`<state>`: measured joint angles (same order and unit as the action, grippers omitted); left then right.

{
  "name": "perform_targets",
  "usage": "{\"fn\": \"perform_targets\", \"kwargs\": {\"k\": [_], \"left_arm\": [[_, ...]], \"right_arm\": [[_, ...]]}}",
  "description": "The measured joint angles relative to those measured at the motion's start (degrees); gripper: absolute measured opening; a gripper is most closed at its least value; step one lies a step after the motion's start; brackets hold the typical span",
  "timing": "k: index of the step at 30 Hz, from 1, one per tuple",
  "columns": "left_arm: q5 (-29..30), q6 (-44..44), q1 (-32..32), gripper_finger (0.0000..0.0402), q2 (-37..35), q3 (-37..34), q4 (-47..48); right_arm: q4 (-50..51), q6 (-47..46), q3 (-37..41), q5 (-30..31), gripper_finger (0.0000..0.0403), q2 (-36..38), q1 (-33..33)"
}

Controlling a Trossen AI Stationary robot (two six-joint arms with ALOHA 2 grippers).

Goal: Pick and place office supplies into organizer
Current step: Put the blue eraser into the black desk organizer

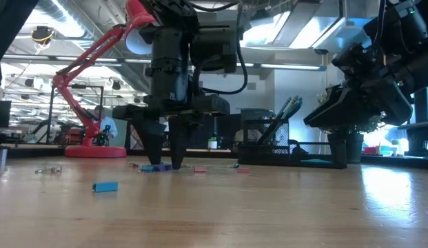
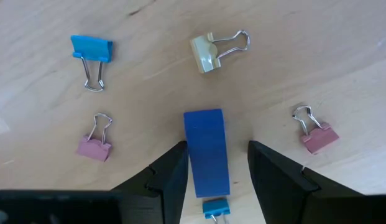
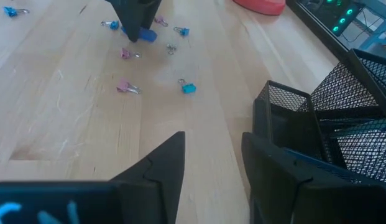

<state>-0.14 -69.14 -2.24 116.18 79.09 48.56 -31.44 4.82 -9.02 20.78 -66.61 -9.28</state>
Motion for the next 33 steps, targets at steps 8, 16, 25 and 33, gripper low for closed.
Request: {"fn": "perform_targets", "kwargs": {"k": [8, 16, 25, 33], "left_arm": [[1.8, 2.3, -0.7, 0.0159, 0.0, 0.0, -0.4], [2.5, 2.6, -0.7, 0.0156, 0.0, 0.0, -0.4], [3.4, 4.2, -1.1, 0.0102, 0.0, 0.0, 2.1], [4.8, 9.3, -1.2, 0.0068, -0.1, 0.0, 2.2]], "right_arm": [[0.0, 0.0, 0.0, 0.0, 0.0162, 0.0, 0.0], [0.0, 0.0, 0.0, 0.0, 0.0162, 0.0, 0.0], [0.0, 0.0, 0.0, 0.0, 0.0162, 0.0, 0.0], [0.0, 0.1, 0.0, 0.0, 0.0162, 0.0, 0.0]]}}
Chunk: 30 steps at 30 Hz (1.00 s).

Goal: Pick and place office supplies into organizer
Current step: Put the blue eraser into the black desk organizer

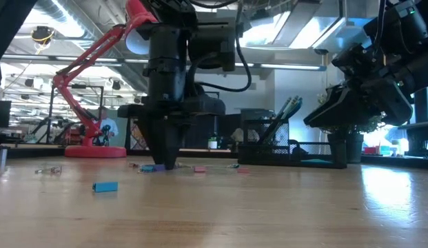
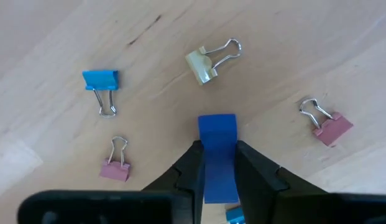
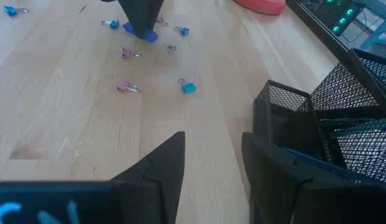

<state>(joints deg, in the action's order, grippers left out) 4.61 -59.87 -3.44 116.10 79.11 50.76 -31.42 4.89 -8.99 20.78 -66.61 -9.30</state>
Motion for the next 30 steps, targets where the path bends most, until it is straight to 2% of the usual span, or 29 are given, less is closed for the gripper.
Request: {"fn": "perform_targets", "kwargs": {"k": [7, 12, 14, 19, 25, 30], "left_arm": [[0.2, 7.5, 0.1, 0.0064, 0.1, 1.1, 0.6], [-0.5, 15.1, 0.3, 0.0064, 0.2, 6.1, 0.2], [1.4, 21.1, 0.5, 0.0063, 0.2, 8.5, -0.4], [10.8, 38.3, 2.5, 0.0063, 0.1, 12.1, -9.2], [11.4, 54.6, 5.2, 0.0063, 0.1, 12.8, -23.7], [11.4, 60.3, 7.6, 0.0063, 0.1, 12.8, -29.0]], "right_arm": [[0.0, 0.1, 0.0, 0.0, 0.0162, 0.0, 0.0], [0.0, 0.1, 0.0, 0.0, 0.0162, 0.0, 0.0], [0.0, 0.1, 0.0, 0.0, 0.0162, 0.0, 0.0], [0.0, 0.1, 0.0, 0.0, 0.0162, 0.0, 0.0], [0.0, 0.1, 0.0, 0.0, 0.0162, 0.0, 0.0], [0.0, 0.0, 0.0, 0.0, 0.0162, 0.0, 0.0]]}}
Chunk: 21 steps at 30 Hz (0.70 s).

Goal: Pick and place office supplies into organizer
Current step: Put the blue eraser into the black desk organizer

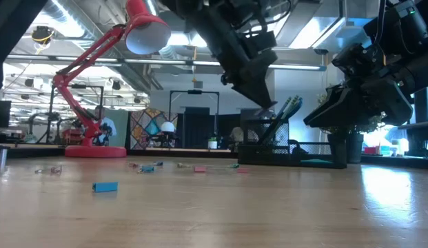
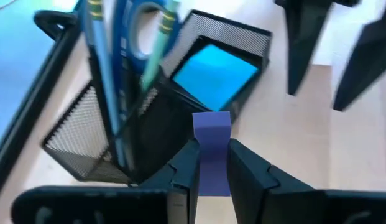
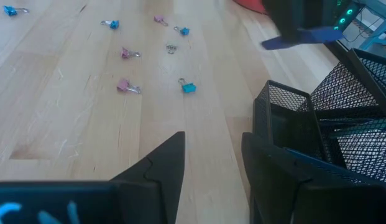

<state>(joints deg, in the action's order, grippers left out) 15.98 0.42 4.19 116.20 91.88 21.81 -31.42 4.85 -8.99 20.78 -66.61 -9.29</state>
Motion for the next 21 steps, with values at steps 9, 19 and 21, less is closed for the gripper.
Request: {"fn": "perform_targets", "kwargs": {"k": [9, 19, 21], "left_arm": [[-4.3, 3.2, 3.4, 0.0063, 1.5, 0.0, -1.4], [-3.5, 4.0, 5.7, 0.0063, 6.2, 0.0, -4.8], [-3.5, 4.0, 6.1, 0.0063, 7.3, 0.0, -4.9]], "right_arm": [[0.0, 0.1, 0.0, 0.0, 0.0162, 0.0, 0.0], [0.5, 0.1, 0.0, 0.0, 0.0162, 0.0, 0.0], [0.5, 0.1, 0.0, 0.0, 0.0162, 0.0, 0.0]]}}
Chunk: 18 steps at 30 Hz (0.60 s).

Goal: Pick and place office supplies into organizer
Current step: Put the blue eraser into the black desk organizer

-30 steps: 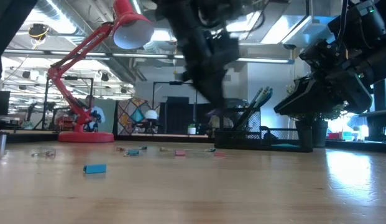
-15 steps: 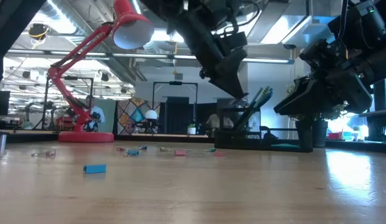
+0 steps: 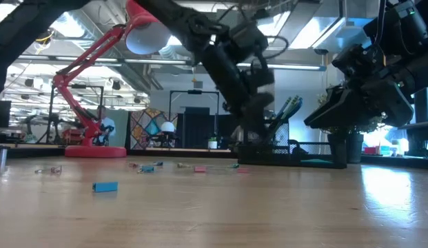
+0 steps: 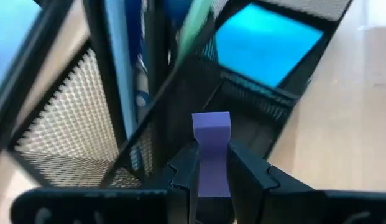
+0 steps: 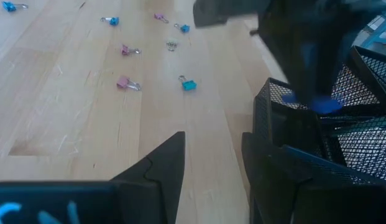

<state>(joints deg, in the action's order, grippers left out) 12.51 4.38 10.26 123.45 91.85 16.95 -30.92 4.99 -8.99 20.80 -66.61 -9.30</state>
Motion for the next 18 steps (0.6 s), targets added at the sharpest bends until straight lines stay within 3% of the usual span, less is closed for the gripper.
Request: {"fn": "perform_targets", "kwargs": {"k": [18], "left_arm": [[0.0, -0.1, 0.8, 0.0075, 2.5, 0.0, -1.7]], "right_arm": [[0.6, 0.0, 0.0, 0.0, 0.0162, 0.0, 0.0]]}}
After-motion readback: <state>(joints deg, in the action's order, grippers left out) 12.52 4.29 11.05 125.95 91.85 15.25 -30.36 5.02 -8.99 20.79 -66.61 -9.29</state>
